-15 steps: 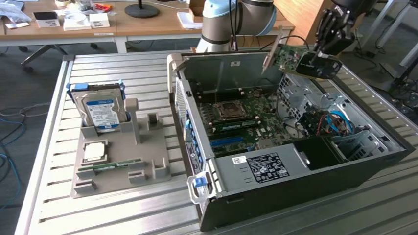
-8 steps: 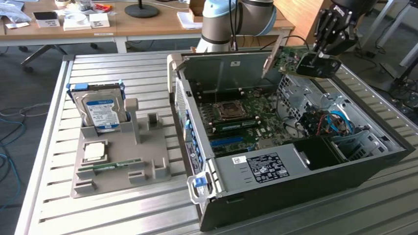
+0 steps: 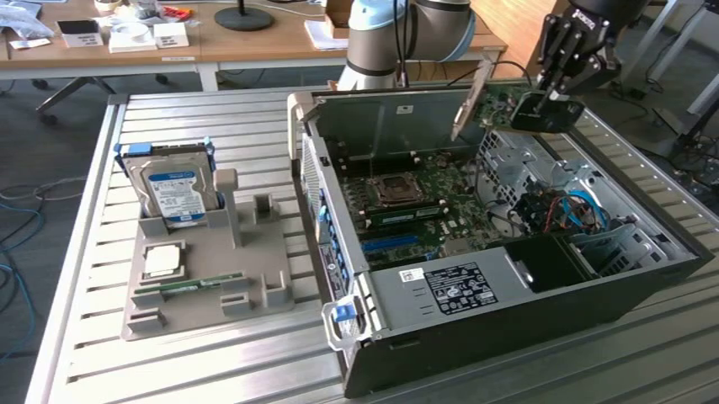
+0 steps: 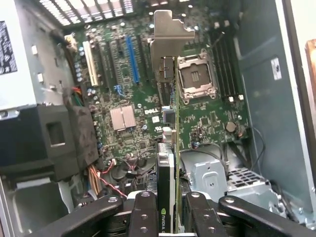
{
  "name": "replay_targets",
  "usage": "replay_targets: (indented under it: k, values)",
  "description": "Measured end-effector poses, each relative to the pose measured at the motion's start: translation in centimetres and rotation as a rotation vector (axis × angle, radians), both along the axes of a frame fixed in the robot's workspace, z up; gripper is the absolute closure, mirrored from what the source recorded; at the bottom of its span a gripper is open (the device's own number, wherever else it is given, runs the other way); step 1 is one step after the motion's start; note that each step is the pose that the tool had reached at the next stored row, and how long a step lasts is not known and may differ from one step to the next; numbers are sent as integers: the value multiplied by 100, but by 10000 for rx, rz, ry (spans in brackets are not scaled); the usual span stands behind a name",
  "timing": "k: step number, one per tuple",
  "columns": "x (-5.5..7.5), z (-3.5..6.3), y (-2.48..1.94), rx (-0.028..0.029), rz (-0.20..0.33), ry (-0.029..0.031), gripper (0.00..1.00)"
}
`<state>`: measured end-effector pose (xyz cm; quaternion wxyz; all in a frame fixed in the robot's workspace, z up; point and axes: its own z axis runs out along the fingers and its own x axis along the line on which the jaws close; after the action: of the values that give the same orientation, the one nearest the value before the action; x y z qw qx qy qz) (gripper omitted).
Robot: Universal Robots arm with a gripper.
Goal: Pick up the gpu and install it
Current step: 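Insert the gpu into the slot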
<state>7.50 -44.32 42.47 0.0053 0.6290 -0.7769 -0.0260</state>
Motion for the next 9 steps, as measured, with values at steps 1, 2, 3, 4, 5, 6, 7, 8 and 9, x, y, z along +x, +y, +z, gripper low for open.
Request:
replay_targets:
  k: [1, 2, 3, 4, 5, 6, 7, 8, 9]
  values:
    - [0, 0, 0, -1, 162, -1, 73]
    - [0, -1, 0, -1, 320, -1, 73]
    - [0, -2, 0, -2, 483, 0, 73]
    - [0, -2, 0, -1, 632, -1, 73]
    - [0, -3, 0, -2, 778, 0, 73]
    - [0, -4, 0, -2, 932, 0, 73]
    - [0, -4, 0, -2, 1093, 0, 73]
    - [0, -5, 0, -1, 1267, -1, 73]
    - [0, -6, 0, -1, 1446, -1, 73]
